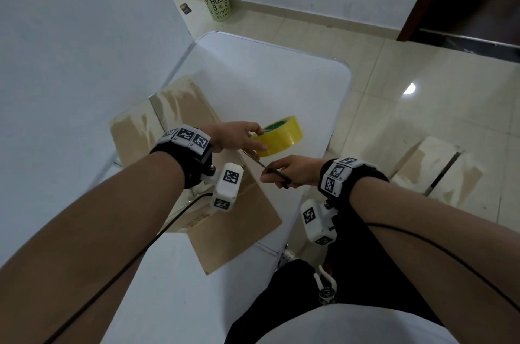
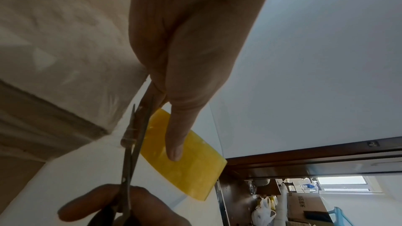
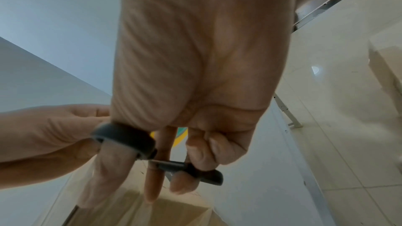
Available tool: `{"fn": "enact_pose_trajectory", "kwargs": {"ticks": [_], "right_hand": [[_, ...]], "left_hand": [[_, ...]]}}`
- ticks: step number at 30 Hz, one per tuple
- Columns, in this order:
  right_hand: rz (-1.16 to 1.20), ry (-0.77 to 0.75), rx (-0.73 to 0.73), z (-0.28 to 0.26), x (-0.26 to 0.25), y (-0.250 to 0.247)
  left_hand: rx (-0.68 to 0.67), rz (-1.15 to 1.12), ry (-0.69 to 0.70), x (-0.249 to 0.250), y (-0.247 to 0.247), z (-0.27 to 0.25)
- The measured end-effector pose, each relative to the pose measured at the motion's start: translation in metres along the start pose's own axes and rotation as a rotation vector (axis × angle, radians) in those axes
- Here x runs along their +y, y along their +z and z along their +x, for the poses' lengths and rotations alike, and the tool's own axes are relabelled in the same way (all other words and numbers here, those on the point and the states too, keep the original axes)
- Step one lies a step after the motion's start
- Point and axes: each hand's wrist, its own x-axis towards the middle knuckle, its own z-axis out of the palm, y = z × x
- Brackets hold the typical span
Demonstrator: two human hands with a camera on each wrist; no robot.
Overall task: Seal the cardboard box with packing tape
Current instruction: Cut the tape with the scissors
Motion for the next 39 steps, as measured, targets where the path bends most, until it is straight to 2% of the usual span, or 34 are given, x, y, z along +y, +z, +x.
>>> {"fn": "enact_pose_trajectory", "kwargs": {"ticks": [10,14,20,25,29,32,35,39], "right_hand": [[-0.107,-0.047,-0.002,-0.007,-0.002,-0.007],[-0.078,-0.002,-0.046,-0.004,-0.007,-0.006],[-0.157,-0.007,-0.006,-0.002,-0.012,-0.013],[-0.216,0.198,-0.080,0.003,-0.005,-0.028],[-0.315,0.306,0.093,0.016,-0.005,-0.049],[-0.466,0.373,0.201,0.030,-0.011,-0.057],[-0.618,0.360,0.312,0.047,-0.018,-0.061],[-0.594,0.301,0.432,0.075,-0.028,-0.066]], "left_hand": [[0.014,0.013,0.020,-0.002,0.002,0.001],[0.034,-0.005,0.046,-0.001,0.003,0.002],[0.077,-0.135,0.058,0.007,0.003,0.006],[0.187,-0.267,0.066,0.008,-0.007,0.012],[0.312,-0.294,0.077,0.008,-0.023,0.010],[0.349,-0.298,0.057,0.009,-0.038,0.003],[0.371,-0.305,0.038,0.007,-0.050,-0.005],[0.384,-0.298,0.012,0.005,-0.060,-0.014]]}}
